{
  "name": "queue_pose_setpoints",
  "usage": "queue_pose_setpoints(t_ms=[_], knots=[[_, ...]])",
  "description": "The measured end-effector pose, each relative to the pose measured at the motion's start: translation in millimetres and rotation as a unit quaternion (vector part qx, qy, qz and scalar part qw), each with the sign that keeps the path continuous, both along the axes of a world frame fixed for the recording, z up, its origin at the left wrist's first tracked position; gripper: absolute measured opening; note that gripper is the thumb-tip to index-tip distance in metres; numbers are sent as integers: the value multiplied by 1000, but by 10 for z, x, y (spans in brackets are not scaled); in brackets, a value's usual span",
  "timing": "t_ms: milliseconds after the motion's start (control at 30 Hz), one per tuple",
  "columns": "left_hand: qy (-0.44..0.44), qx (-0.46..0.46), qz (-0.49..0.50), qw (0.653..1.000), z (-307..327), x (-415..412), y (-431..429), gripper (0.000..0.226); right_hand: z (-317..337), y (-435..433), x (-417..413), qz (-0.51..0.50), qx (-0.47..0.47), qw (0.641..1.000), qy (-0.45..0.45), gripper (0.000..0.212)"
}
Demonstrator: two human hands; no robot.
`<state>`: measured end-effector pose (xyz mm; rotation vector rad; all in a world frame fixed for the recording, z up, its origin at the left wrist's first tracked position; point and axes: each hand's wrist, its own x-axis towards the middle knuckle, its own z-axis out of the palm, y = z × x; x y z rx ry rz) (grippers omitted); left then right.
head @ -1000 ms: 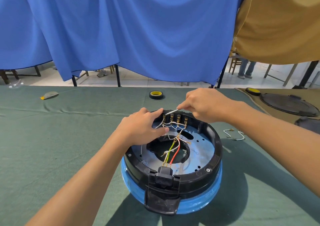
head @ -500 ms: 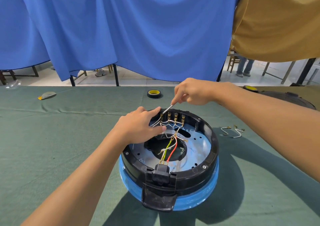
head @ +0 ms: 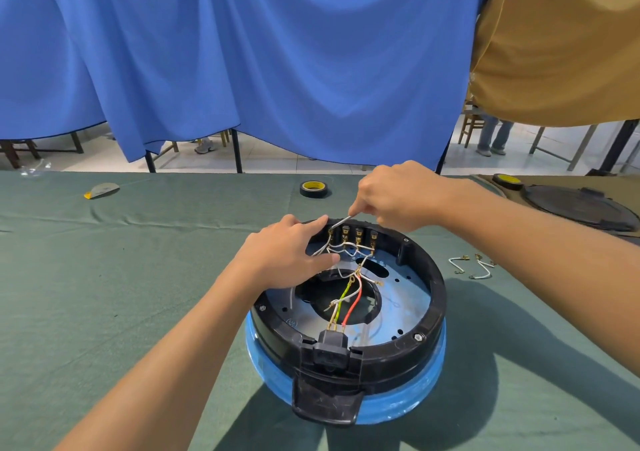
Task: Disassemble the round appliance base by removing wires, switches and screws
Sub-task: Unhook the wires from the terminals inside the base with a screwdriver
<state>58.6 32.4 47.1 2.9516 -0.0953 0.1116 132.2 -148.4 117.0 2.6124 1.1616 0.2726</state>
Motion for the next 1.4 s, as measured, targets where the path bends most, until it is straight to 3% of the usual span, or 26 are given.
queue_pose_setpoints(t_ms=[200,533,800,967,1133,1233,1400], knots=[[1,0,-4,1000,12,-12,-1,77,147,-14,217,28,13,987,159,56],[-8,-3,-8,1000,-12,8,8,76,-119,-157,50,36,24,999,31,46],[-12,4,-3,1000,-14,0,3,78,-74,-161,-3,15,30,996,77,52],[-14,-19,-10,1000,-26,-8,10,80,-107,-251,-11,6,136,988,71,39],[-108,-136,-55,983,-39,-42,40,51,-424,-570,-98,-32,340,937,70,38],[-134,-98,-80,983,-27,-80,33,33,-749,-717,-171,-59,452,890,15,32],[-109,23,-99,989,-8,-113,-15,29,-1130,-860,-243,-114,531,839,-43,29]])
